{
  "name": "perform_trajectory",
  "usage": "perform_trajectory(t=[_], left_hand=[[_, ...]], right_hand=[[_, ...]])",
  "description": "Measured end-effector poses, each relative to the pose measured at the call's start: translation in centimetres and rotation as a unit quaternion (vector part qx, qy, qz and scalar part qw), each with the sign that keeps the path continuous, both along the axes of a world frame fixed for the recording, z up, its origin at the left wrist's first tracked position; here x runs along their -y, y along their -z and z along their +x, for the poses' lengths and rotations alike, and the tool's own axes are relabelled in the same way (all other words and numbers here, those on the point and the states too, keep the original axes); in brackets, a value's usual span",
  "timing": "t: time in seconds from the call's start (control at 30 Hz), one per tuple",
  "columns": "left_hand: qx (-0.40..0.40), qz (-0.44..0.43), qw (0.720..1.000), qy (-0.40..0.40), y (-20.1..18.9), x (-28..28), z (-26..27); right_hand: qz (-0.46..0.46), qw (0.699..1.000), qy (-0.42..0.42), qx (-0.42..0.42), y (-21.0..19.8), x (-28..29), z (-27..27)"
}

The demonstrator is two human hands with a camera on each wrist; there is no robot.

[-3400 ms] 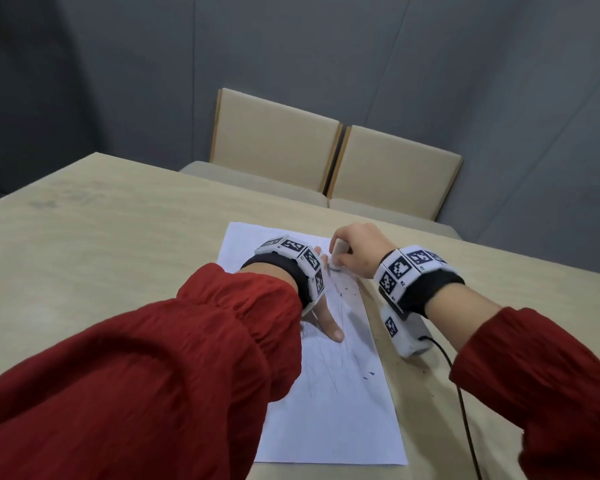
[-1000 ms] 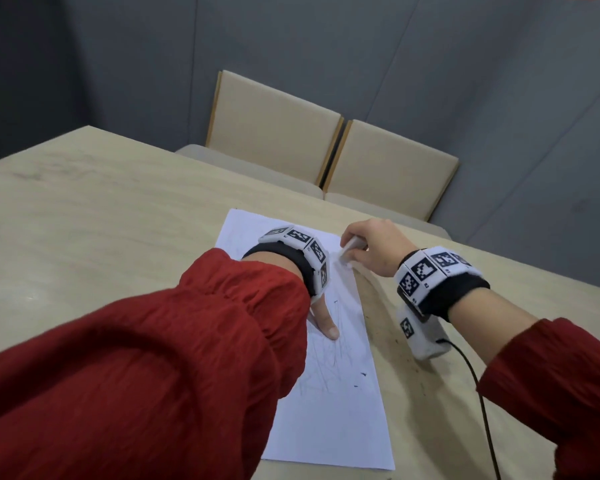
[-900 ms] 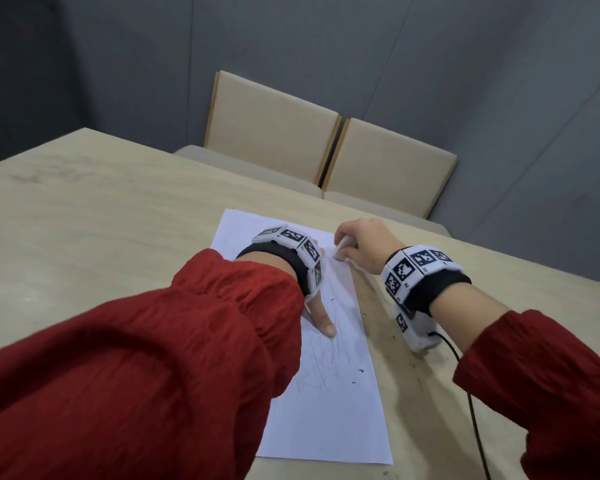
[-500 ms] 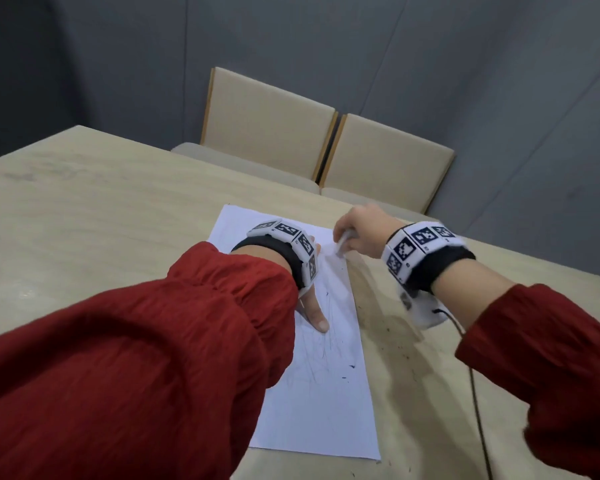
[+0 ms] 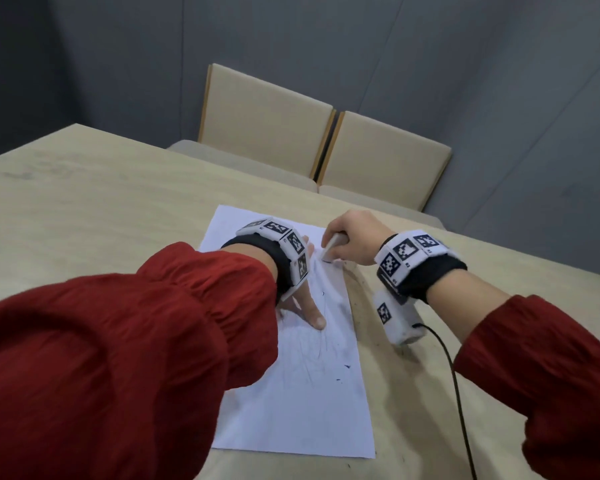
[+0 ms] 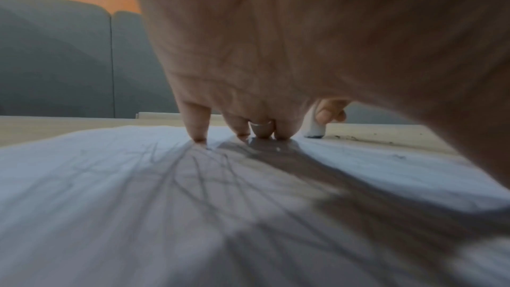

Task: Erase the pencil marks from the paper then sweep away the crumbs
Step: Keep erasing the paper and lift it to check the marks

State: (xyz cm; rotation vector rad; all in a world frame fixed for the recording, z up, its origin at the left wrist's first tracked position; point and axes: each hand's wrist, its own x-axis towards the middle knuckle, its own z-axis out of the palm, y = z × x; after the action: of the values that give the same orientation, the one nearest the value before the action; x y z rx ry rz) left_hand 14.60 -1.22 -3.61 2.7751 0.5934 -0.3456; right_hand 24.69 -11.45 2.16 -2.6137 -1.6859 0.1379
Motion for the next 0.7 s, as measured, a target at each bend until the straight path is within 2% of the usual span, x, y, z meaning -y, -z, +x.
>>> perform_trajectory(t=[0.07,0.2,0.27,0.37,0.47,0.6,0.7], left_hand=[[-0.037,-0.004,0.999,0.000,-0.6,0.1,-0.6],[-0.126,0.065,0.989,0.044,-2.1,0.1,-1.2],[-0.115,0.082,0.989,0.032,-3.0,-0.1,-1.0],[-0.068,0.095,0.993,0.009,-2.4,-0.3,-0.8],[-0.092,0.086,0.992,0.016,-1.2,0.3,-0.6],[-0.090,0.095,0.991,0.028,-1.7,0.8,-0.7],[-0.082,0.085,0.993,0.024,-1.7,1.3,-1.2]], right_hand=[[0.006,1.000,0.010,0.004,0.3,-0.5,-0.1],[-0.013,0.999,0.046,-0.008,-0.4,-1.4,0.1],[-0.014,0.998,0.050,-0.040,-1.1,-1.9,-0.1],[0.019,0.998,0.045,-0.030,-1.3,-2.7,0.1],[0.028,0.999,0.036,-0.028,-0.1,-2.9,0.4],[0.060,0.997,0.018,-0.044,1.4,-2.3,1.2],[0.039,0.999,0.003,-0.018,1.3,-1.2,1.2]])
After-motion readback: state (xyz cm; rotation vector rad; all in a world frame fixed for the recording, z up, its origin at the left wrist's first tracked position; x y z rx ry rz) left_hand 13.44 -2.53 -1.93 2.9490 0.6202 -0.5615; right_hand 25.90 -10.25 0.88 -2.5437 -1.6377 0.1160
